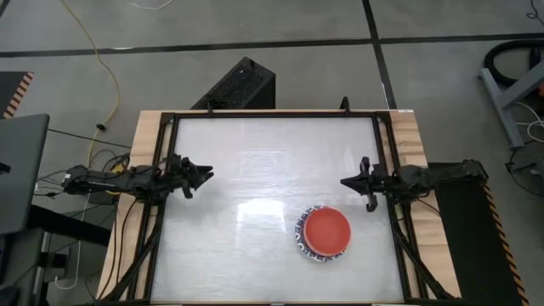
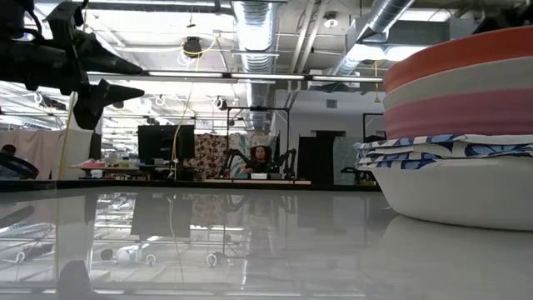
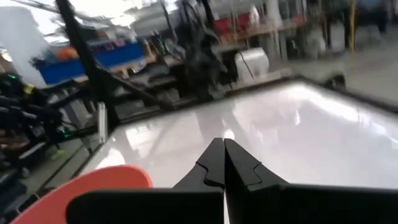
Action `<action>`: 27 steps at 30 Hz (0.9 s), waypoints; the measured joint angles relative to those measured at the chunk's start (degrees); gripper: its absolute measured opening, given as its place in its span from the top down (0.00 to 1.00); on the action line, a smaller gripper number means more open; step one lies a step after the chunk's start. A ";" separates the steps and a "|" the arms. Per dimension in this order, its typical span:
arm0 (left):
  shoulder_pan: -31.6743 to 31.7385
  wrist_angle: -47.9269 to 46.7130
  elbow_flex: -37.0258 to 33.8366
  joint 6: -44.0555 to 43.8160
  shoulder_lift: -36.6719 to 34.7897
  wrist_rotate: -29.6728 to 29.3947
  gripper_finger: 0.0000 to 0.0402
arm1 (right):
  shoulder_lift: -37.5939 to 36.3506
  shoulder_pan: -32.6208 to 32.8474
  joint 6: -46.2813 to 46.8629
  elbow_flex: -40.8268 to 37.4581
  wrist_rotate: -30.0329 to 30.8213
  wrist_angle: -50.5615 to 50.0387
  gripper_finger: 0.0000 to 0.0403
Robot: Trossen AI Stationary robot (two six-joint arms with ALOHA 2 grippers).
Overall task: Nest bowls inside each other
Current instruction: Return to Home Position
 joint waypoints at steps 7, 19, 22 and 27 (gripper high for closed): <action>0.04 -1.67 -0.01 -5.91 -0.02 -3.89 0.56 | -0.17 0.00 -5.39 -2.07 -2.39 5.86 0.97; 0.04 1.89 1.50 14.20 -2.94 14.70 0.56 | -0.44 0.00 -2.67 -2.11 -15.65 3.42 0.97; 0.02 1.37 1.15 16.07 -2.73 20.48 0.56 | -0.44 -0.13 -5.59 -2.13 -15.63 3.18 0.97; 0.04 -2.52 -0.07 13.34 -2.73 14.75 0.56 | -0.44 -2.70 -6.35 -2.15 -15.49 2.98 0.97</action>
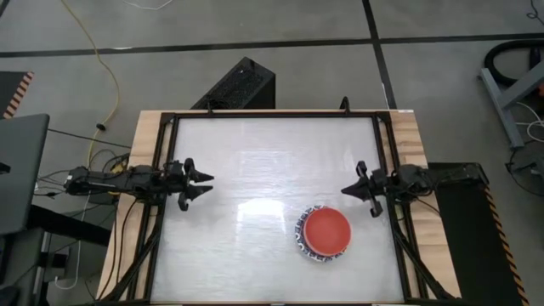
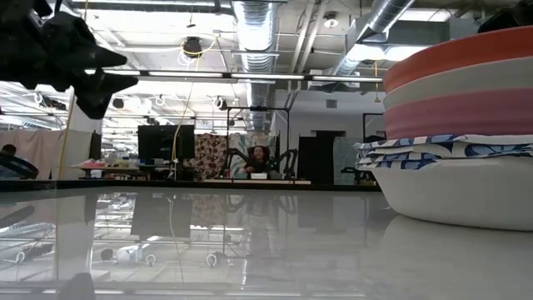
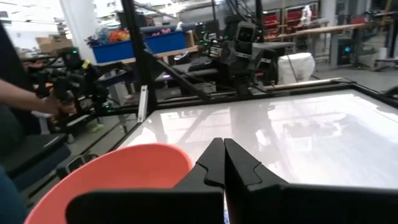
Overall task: Nest bowls inside each other
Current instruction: Return to Home Position
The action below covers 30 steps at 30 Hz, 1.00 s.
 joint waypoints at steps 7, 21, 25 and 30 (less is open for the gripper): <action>0.00 -1.96 -0.02 -1.14 0.01 5.80 0.56 | 0.00 -2.28 1.13 0.00 -0.07 -0.09 0.97; -0.02 -1.21 -0.09 0.36 0.02 -0.15 0.56 | 0.00 -2.57 4.48 -0.04 -0.07 -0.15 0.95; 0.00 -1.06 -0.11 -0.84 0.02 -0.41 0.56 | 0.00 -2.57 4.47 -0.04 -0.07 -0.15 0.92; -0.01 -1.07 -0.15 -0.35 0.02 -0.39 0.56 | 0.00 -2.57 4.46 -0.07 -0.05 -0.16 0.91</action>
